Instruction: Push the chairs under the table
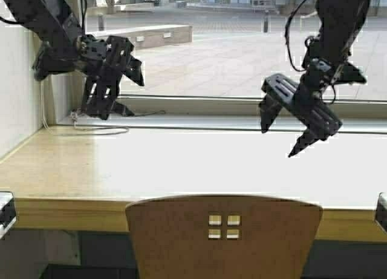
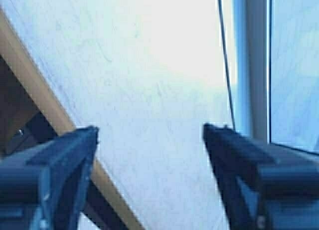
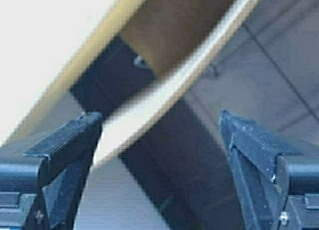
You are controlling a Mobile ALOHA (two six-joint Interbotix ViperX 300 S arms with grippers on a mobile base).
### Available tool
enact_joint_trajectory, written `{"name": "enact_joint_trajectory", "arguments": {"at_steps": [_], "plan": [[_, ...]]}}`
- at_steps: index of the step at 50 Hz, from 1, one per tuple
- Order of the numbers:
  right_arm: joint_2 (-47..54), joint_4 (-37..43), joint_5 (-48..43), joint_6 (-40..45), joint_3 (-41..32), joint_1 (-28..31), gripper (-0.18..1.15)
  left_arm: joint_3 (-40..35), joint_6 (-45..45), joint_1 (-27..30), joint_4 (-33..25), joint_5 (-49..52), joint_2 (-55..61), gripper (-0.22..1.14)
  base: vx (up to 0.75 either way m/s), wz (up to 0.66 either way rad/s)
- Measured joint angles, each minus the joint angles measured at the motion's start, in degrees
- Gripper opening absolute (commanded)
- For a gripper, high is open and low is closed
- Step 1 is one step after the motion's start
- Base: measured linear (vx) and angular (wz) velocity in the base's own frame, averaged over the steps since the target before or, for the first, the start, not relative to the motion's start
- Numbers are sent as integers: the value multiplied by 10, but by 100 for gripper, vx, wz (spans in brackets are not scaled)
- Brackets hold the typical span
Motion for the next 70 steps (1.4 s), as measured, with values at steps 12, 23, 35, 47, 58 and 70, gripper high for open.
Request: {"name": "enact_joint_trajectory", "arguments": {"at_steps": [12, 23, 35, 47, 58, 70], "plan": [[-151, -162, -15, -16, 36, -9, 99, 81, -1, 64, 255, 11, -142, 94, -7, 2], [-301, -310, -9, -16, 84, -33, 99, 102, 0, 75, 540, 146, -269, 94, -9, 6], [-412, -457, -14, -27, 106, -59, 99, 102, 25, 77, 696, 340, -378, 94, -9, 13], [-446, -557, -20, -23, 127, -79, 99, 105, 136, 52, 683, 422, -416, 94, -11, 25], [-474, -559, -23, -23, 133, -78, 99, 94, 181, 23, 661, 446, -406, 94, -15, 43], [-475, -552, -23, -22, 136, -78, 99, 78, 185, 22, 657, 449, -390, 94, -18, 45]]}}
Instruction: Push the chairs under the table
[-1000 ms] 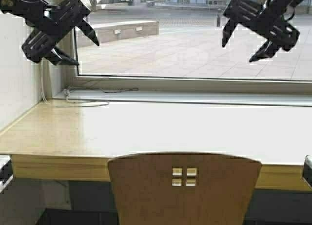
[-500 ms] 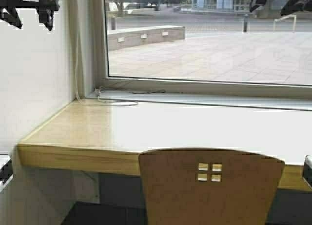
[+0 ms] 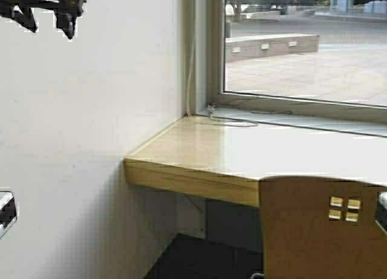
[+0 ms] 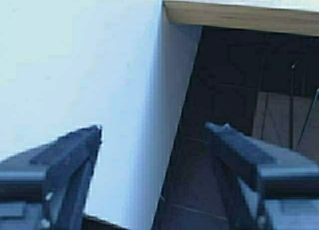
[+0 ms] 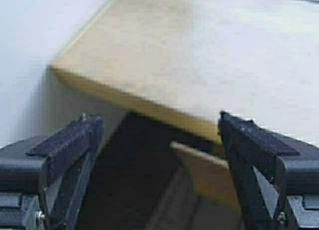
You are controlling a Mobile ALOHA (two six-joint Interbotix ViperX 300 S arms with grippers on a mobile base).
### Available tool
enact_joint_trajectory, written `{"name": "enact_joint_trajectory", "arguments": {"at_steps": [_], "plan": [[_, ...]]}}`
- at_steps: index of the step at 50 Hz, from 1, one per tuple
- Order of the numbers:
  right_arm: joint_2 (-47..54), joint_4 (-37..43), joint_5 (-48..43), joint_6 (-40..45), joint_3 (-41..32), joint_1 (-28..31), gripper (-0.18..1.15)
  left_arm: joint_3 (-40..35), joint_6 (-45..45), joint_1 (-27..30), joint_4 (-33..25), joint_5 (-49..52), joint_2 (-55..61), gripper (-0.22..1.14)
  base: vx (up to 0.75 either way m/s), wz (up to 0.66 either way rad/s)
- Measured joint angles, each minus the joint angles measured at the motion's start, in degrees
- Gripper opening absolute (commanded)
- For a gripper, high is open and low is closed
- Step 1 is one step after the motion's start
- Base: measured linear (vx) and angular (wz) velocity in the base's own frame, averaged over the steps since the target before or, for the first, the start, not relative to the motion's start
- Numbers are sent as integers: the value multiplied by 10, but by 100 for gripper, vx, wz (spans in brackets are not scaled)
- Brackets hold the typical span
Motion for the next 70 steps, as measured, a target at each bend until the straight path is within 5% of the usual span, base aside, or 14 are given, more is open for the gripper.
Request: {"name": "enact_joint_trajectory", "arguments": {"at_steps": [70], "plan": [[57, 19, -42, 3, -18, 2, 99, -9, 0, 0, -20, -4, 56, 94, -29, 16]]}}
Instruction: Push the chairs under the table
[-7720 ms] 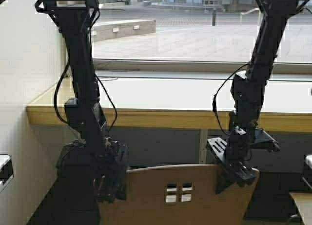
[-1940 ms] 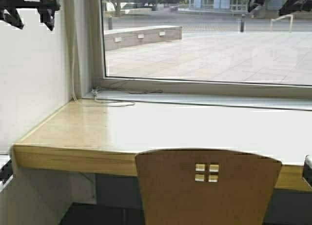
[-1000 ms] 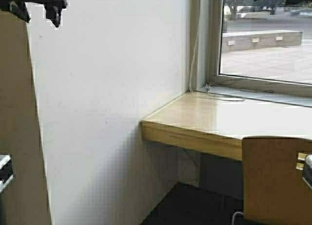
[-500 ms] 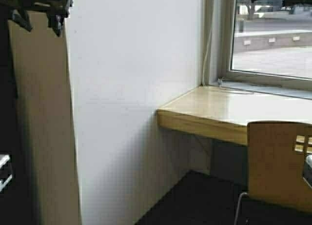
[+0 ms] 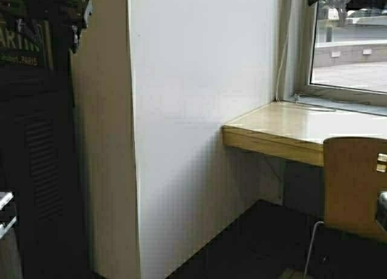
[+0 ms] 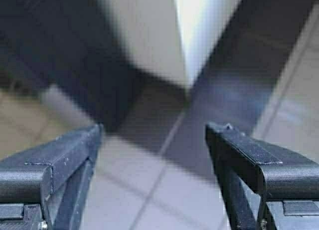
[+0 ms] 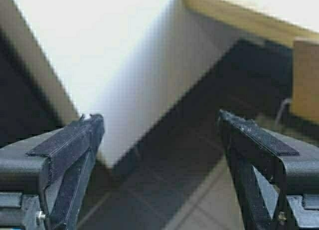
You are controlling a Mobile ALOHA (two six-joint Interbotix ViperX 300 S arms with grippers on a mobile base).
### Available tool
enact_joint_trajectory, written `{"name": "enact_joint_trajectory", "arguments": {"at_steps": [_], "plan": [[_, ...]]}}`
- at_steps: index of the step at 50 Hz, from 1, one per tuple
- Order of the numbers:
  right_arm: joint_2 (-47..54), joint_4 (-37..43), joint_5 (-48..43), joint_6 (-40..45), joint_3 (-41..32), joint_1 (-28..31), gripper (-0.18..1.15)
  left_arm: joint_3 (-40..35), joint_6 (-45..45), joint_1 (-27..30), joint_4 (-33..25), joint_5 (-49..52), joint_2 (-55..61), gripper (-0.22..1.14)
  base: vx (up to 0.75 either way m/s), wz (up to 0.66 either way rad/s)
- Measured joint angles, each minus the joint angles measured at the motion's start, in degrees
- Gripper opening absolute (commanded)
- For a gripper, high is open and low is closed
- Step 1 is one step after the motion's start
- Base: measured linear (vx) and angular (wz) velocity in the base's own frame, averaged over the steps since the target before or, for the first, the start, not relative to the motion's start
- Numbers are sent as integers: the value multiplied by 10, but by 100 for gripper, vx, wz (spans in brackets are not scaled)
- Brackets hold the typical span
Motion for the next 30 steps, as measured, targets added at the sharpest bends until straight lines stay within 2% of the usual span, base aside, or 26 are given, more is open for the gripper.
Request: {"name": "enact_joint_trajectory", "arguments": {"at_steps": [12, 30], "plan": [[-12, 3, -1, 0, -1, 0, 99, -3, 0, 0, -11, 0, 25, 94, -38, -1], [-7, 2, -1, -2, -2, -10, 99, -4, 0, 0, -27, 1, 3, 94, -34, -26]]}}
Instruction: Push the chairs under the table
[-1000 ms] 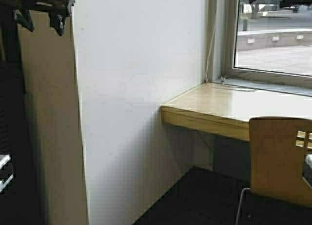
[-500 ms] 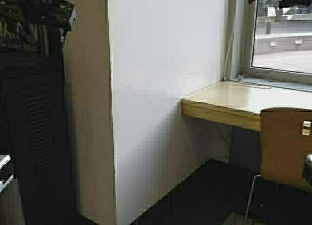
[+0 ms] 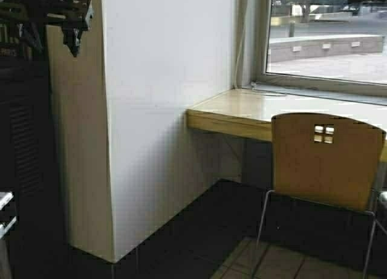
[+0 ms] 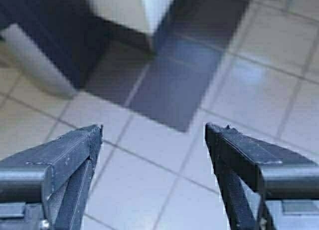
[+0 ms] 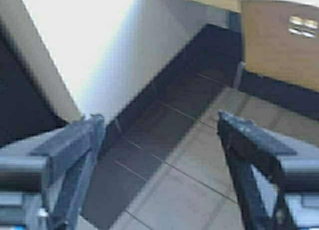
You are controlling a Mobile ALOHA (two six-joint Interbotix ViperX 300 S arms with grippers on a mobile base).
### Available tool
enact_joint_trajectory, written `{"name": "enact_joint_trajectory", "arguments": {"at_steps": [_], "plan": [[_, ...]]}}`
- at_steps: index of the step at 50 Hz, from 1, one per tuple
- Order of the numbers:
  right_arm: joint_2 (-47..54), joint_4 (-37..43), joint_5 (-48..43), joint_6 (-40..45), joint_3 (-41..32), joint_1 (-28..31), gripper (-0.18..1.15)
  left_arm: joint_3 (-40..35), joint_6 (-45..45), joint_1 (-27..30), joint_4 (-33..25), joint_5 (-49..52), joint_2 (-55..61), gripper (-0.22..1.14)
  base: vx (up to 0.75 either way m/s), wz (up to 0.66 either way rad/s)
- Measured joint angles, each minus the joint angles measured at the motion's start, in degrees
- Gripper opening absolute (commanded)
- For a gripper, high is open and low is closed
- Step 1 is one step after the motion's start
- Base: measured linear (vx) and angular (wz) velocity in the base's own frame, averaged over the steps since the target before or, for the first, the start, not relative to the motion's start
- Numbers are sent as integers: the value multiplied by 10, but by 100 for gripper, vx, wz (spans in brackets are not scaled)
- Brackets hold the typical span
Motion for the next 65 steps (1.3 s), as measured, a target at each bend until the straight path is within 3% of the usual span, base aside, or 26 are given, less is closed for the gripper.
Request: {"name": "enact_joint_trajectory", "arguments": {"at_steps": [15, 65], "plan": [[8, 6, 1, 3, -2, -23, 99, 1, 0, -3, -1, -3, -4, 94, -34, -23], [4, 7, 29, 2, -18, -21, 99, 1, 4, 0, -13, -63, -25, 94, -21, -23]]}}
